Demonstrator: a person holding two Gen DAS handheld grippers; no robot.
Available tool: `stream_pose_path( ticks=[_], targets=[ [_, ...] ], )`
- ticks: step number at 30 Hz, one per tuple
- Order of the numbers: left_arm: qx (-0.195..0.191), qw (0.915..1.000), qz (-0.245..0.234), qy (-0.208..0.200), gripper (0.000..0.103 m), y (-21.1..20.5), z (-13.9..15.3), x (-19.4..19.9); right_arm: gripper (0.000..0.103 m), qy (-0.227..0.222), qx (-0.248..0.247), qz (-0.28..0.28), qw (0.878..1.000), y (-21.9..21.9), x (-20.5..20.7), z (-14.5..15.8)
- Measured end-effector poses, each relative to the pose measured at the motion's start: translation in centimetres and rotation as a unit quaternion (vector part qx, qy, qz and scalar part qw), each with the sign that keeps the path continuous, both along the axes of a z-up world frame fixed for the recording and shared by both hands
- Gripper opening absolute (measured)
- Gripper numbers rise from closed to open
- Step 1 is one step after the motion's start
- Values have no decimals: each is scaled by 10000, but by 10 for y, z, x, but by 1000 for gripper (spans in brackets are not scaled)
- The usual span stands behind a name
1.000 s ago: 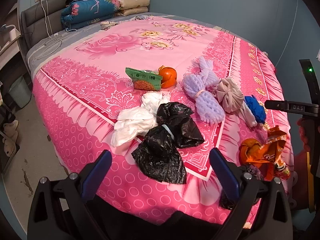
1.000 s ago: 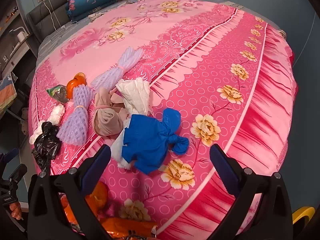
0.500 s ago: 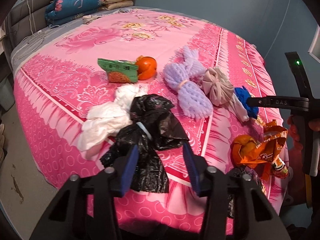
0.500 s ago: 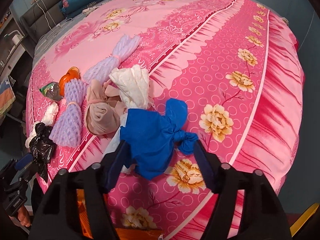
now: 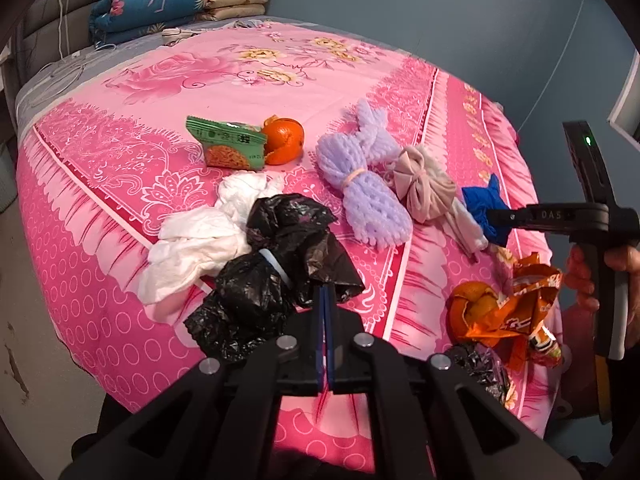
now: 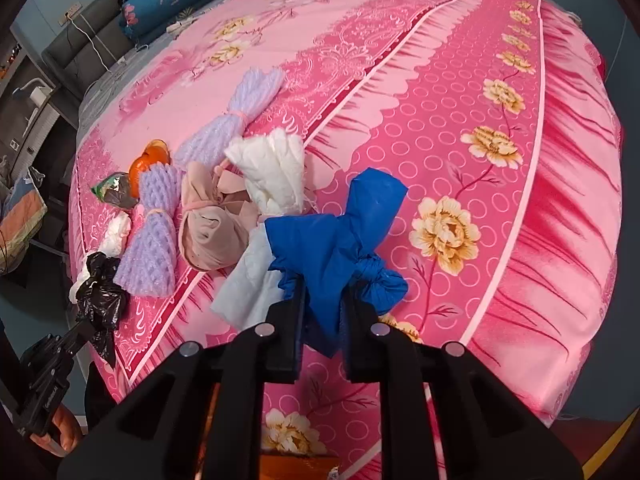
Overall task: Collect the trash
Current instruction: 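Grasp the black plastic bag with the left gripper while the right gripper grasps the blue cloth, then lift the black bag and blue cloth and carry both toward the yellow bin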
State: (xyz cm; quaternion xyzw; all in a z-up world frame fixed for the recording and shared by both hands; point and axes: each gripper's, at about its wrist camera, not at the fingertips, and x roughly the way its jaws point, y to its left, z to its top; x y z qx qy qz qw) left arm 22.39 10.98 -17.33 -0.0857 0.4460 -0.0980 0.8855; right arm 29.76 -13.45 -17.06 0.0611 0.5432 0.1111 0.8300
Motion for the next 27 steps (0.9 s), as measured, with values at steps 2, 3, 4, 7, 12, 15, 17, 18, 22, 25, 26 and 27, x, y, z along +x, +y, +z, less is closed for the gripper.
stream_pose_path(
  ticks=[2, 3, 4, 7, 12, 15, 17, 18, 22, 25, 26, 27],
  targets=[
    [-107, 9999, 48, -88, 0, 5, 4, -4, 12, -59, 123, -34, 9999, -5, -3, 7],
    [-104, 9998, 66, -132, 0, 6, 6, -6, 12, -84, 149, -25, 9999, -6, -5, 10],
    [-106, 9998, 72, -163, 0, 7, 9, -7, 12, -135, 140, -15, 9998, -7, -6, 13],
    [-158, 9996, 46, -210, 0, 9, 13, -11, 12, -217, 141, -14, 9997, -10, -10, 20],
    [-56, 9998, -62, -201, 0, 7, 15, -13, 12, -353, 60, -9, 9994, -13, -16, 28],
    [-74, 9999, -116, -90, 0, 7, 11, -10, 12, -266, 137, -112, 9995, -20, -13, 24],
    [-66, 9998, -155, -118, 0, 5, 12, -10, 12, -212, 264, -126, 9993, -22, -14, 23],
    [-73, 9997, -165, -137, 0, 5, 12, -10, 12, -204, 296, -126, 9993, -23, -14, 23],
    [-244, 9994, -205, -136, 0, 12, 12, -6, 12, -235, 343, -43, 9991, -22, -21, 30],
    [-282, 9991, -280, -129, 4, 15, 12, -6, 12, -276, 425, 112, 9987, -17, -29, 35],
    [-242, 9992, -296, -120, 13, 16, 12, -6, 12, -305, 421, 158, 9985, -15, -31, 36],
    [-163, 9994, -285, -139, 30, 16, 12, -6, 12, -328, 430, 204, 9983, -13, -33, 37]
  ],
)
